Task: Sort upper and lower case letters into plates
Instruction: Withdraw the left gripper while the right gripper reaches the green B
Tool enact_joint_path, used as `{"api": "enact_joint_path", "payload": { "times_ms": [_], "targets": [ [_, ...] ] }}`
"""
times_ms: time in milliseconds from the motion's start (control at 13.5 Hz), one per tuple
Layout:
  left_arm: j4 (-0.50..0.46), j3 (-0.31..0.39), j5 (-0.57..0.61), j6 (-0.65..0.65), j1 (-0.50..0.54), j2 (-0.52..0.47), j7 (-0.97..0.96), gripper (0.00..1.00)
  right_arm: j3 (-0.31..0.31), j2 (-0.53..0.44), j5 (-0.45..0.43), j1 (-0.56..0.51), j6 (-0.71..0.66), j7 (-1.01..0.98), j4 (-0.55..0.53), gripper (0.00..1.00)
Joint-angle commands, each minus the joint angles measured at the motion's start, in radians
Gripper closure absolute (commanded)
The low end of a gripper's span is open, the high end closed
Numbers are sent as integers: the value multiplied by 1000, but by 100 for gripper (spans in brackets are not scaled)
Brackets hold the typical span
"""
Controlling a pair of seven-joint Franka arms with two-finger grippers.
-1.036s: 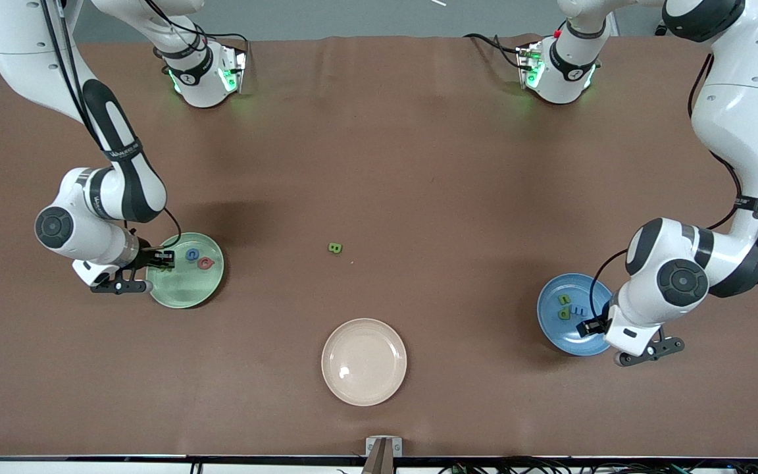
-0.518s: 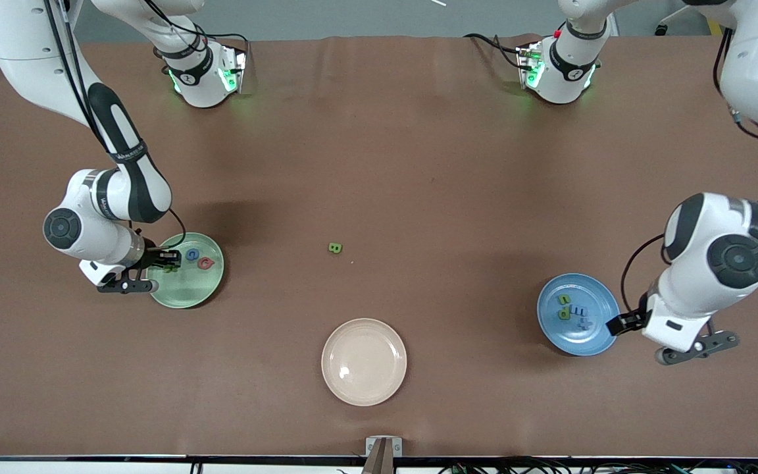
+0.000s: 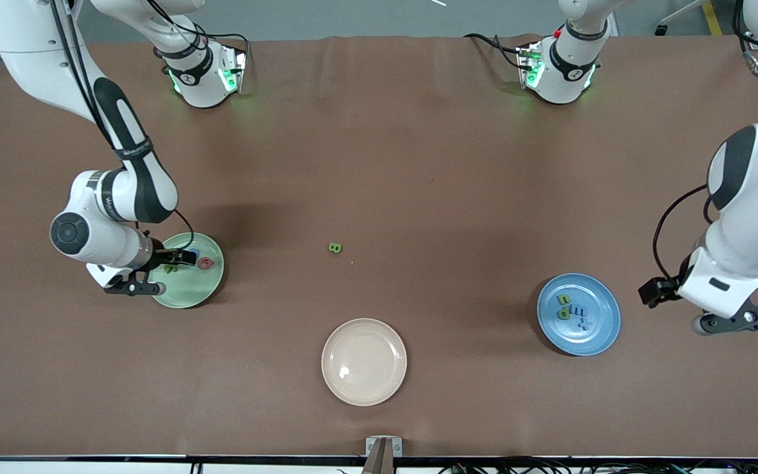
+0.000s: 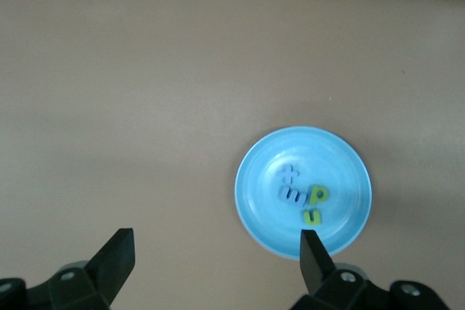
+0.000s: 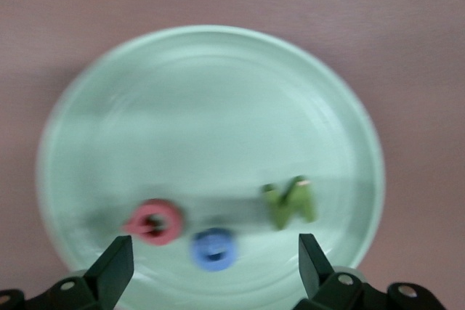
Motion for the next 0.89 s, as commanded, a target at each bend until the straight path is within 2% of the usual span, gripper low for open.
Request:
{"api": "enact_joint_path", "payload": {
  "times_ms": [0, 296, 370, 518, 592, 814],
  "targets": [
    [-15, -4, -72, -81, 6, -87, 47, 0, -2, -37, 5, 118, -30, 218, 3, 0],
    [-15, 1, -192, -167, 15, -173, 166, 0, -2, -33, 97, 270, -14, 428, 18, 0],
    [-15, -2, -225, -172, 47, -200, 191, 0, -2, -31, 100, 305, -3, 485, 23, 0],
    [-21, 24, -297, -195, 48, -251, 246, 0, -3, -28, 100, 382, 52, 603, 23, 0],
    [-30, 82, -328, -218, 8, -298, 287, 0, -3, -18, 100, 419, 81, 659, 26, 0],
    [-134, 394, -454, -227, -260, -428, 301, 0, -3, 59, 98, 516, 144, 810, 75, 0]
  ]
}}
